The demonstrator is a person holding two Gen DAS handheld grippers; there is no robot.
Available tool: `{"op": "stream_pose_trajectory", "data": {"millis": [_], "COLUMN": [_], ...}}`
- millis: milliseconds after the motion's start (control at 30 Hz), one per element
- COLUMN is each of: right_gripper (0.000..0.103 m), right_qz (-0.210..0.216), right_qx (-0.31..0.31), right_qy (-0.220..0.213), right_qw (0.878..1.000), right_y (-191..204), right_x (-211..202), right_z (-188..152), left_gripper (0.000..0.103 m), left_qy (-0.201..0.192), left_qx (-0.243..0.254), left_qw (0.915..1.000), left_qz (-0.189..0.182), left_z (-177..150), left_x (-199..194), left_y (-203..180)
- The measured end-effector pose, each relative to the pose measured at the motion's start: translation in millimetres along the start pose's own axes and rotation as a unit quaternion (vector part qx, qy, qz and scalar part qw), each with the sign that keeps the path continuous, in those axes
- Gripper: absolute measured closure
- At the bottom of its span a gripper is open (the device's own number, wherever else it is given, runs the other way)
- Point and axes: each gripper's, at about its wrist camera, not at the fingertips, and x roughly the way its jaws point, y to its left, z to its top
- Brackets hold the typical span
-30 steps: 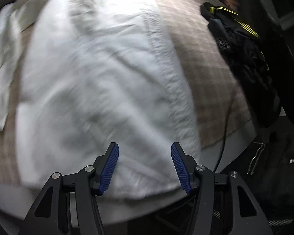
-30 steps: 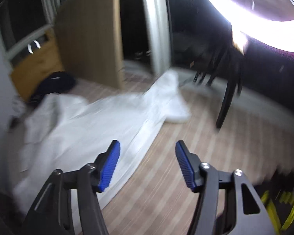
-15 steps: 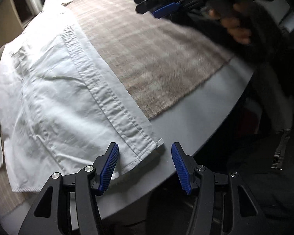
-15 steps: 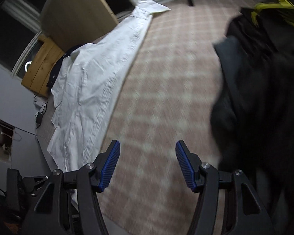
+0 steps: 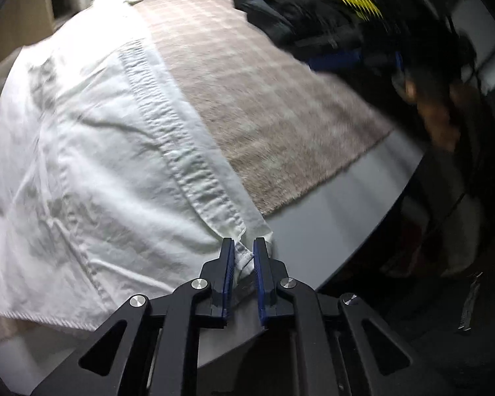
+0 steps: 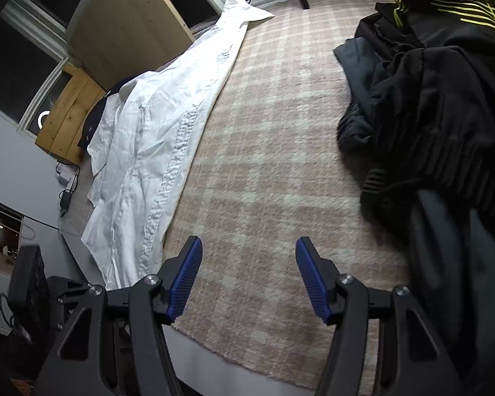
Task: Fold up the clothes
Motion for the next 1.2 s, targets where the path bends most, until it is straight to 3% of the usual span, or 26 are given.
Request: {"op": "stream_pose_trajectory", "data": {"millis": [100, 200, 267, 367, 467, 633, 733, 800, 833, 867, 933, 1000, 1067, 1133, 1200], "right_gripper": [0.045, 0.045, 0.048, 0.051, 0.051, 0.051, 0.051, 0.051, 0.056, 0.074, 0.084, 0.089, 0.093, 0.096, 0.098], "right_qz": [0.016, 0.037, 0.058, 0.070, 0.083, 0.102, 0.073, 0.052, 0.044, 0.042, 0.030, 0.030, 0.032, 0.040, 0.053], "right_qx": [-0.009, -0.034, -0.055, -0.054, -0.053, -0.053, -0.096, -0.131, -0.140, -0.143, -0.141, -0.135, -0.125, -0.113, -0.100], "right_qy": [0.011, 0.028, 0.042, 0.052, 0.063, 0.081, 0.078, 0.077, 0.078, 0.082, 0.087, 0.094, 0.100, 0.104, 0.105], "right_qw": [1.000, 0.998, 0.996, 0.995, 0.993, 0.990, 0.990, 0.987, 0.986, 0.985, 0.986, 0.986, 0.987, 0.987, 0.988], "right_y": [10.1, 28.7, 44.7, 55.2, 65.6, 83.2, 103.8, 118.4, 123.0, 124.5, 124.4, 121.8, 118.9, 116.9, 116.0], "right_x": [7.6, 19.0, 28.6, 39.1, 49.7, 67.3, 75.9, 80.5, 82.3, 84.4, 88.2, 89.5, 90.5, 89.5, 86.8], "right_z": [-3.1, -8.8, -15.6, -21.3, -27.1, -36.6, -40.9, -44.6, -45.4, -45.4, -44.4, -42.3, -40.2, -37.9, -35.3], "left_gripper": [0.093, 0.093, 0.092, 0.078, 0.075, 0.073, 0.072, 0.064, 0.061, 0.058, 0.055, 0.038, 0.040, 0.052, 0.089], "left_qy": [-0.028, -0.040, -0.037, -0.005, -0.016, -0.015, -0.030, -0.040, -0.044, -0.048, -0.057, -0.058, -0.043, -0.026, -0.018], "left_qx": [-0.025, -0.042, -0.037, -0.014, -0.018, -0.080, -0.118, -0.141, -0.153, -0.168, -0.202, -0.239, -0.245, -0.245, -0.242], "left_qw": [0.9991, 0.9981, 0.9980, 0.9991, 0.9997, 0.9939, 0.9871, 0.9818, 0.9785, 0.9752, 0.9688, 0.9654, 0.9665, 0.9679, 0.9690], "left_qz": [-0.022, -0.020, -0.036, -0.041, 0.000, 0.074, 0.104, 0.121, 0.131, 0.136, 0.132, 0.086, 0.064, 0.050, 0.047], "left_z": [-2.3, -2.2, -2.3, -4.3, -18.4, -41.0, -53.0, -58.4, -61.0, -63.5, -64.8, -67.4, -65.2, -62.2, -61.9], "left_x": [-25.1, -39.5, -40.1, -35.2, -47.8, -68.4, -83.5, -92.4, -96.8, -101.3, -103.7, -100.3, -87.8, -74.7, -69.1], "left_y": [10.4, 18.5, 14.1, -0.7, 0.3, 51.4, 85.7, 105.7, 115.4, 126.7, 145.0, 161.7, 166.9, 170.2, 169.7]}}
